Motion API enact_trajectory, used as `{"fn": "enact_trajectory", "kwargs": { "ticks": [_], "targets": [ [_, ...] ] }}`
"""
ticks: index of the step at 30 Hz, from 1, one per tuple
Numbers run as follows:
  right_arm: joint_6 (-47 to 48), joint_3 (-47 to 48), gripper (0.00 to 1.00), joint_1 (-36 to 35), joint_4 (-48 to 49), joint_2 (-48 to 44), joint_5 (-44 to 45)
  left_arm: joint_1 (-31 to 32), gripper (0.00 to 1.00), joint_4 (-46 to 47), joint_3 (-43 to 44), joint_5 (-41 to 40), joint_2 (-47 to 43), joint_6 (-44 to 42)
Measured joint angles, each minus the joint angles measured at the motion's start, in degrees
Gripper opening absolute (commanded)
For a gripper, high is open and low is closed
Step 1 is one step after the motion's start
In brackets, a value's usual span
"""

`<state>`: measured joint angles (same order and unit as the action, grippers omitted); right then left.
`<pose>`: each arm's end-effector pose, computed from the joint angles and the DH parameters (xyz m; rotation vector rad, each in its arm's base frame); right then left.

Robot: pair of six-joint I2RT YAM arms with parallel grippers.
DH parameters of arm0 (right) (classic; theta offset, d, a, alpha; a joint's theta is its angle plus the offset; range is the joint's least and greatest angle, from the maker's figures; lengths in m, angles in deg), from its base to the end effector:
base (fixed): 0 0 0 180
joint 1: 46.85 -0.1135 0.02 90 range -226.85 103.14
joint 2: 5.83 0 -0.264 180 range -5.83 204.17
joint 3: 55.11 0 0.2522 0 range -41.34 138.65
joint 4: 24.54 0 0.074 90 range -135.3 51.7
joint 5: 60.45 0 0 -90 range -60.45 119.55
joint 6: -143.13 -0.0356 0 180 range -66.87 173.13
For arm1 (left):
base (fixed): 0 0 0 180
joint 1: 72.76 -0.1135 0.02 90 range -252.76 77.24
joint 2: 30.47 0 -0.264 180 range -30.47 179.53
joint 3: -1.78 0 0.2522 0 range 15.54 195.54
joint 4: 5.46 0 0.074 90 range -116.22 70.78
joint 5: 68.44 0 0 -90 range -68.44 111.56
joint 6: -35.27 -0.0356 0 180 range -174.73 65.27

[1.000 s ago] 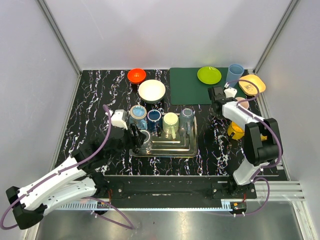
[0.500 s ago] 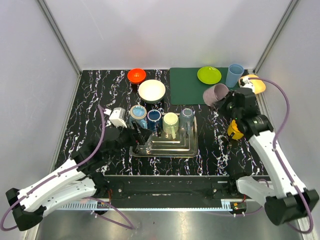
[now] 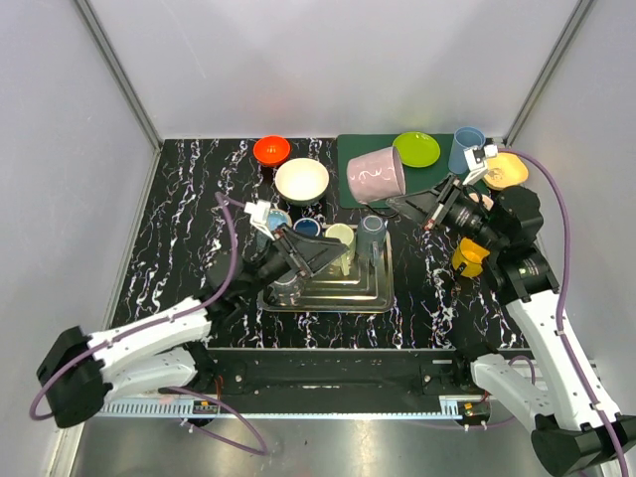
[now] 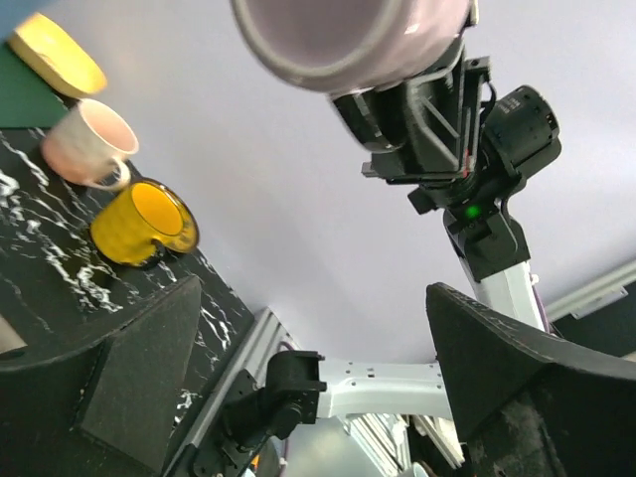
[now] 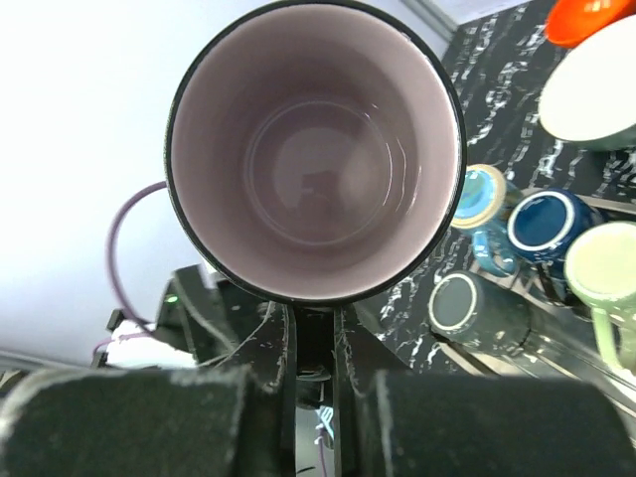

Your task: Turn the mug right side up

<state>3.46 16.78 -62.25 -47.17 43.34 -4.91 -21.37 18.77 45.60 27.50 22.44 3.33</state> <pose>0.1714 0.0681 0.4108 -0.0037 1.7415 1.3307 0.1316 -0.1706 0.3128 0.0144 1.5163 -1.6590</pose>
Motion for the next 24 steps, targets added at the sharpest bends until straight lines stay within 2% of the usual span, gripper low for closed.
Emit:
{"fn": "enact_trajectory", "kwargs": {
  "ticks": [4, 11, 13, 17, 18, 21, 24],
  "targets": [
    [-1.84, 0.0, 0.0, -0.02, 2.45, -0.48, -3.82, 0.0, 0.89, 9.07, 0.83, 3.21, 8.24, 3.39],
    [-2.23, -1.29, 0.0, -0.68, 3.04, -1.31, -5.79, 0.04, 0.76, 22.05, 8.48, 7.37, 18.4, 8.15],
    [-2.23, -1.84, 0.0, -0.81, 3.02, -1.31, -5.79, 0.2, 0.73, 23.76, 9.99, 7.61, 19.91, 8.79],
    [-2.47, -2.29, 0.0, -0.92, 3.41, -1.33, -5.68, 0.42, 0.6, 25.09, 11.87, 7.85, 22.4, 9.49],
    [-2.49, -2.38, 0.0, -1.01, 3.5, -1.33, -5.73, 0.46, 0.51, 25.05, 12.26, 7.87, 22.86, 9.42],
    [-2.6, -2.54, 0.0, -1.2, 4.31, -1.51, -5.7, 0.44, 0.45, 24.72, 12.79, 7.69, 23.71, 9.18],
    [-2.45, -2.56, 0.0, -1.49, 4.42, -1.75, -5.6, 0.46, 0.42, 24.76, 13.27, 7.65, 24.24, 9.11]
  ]
}}
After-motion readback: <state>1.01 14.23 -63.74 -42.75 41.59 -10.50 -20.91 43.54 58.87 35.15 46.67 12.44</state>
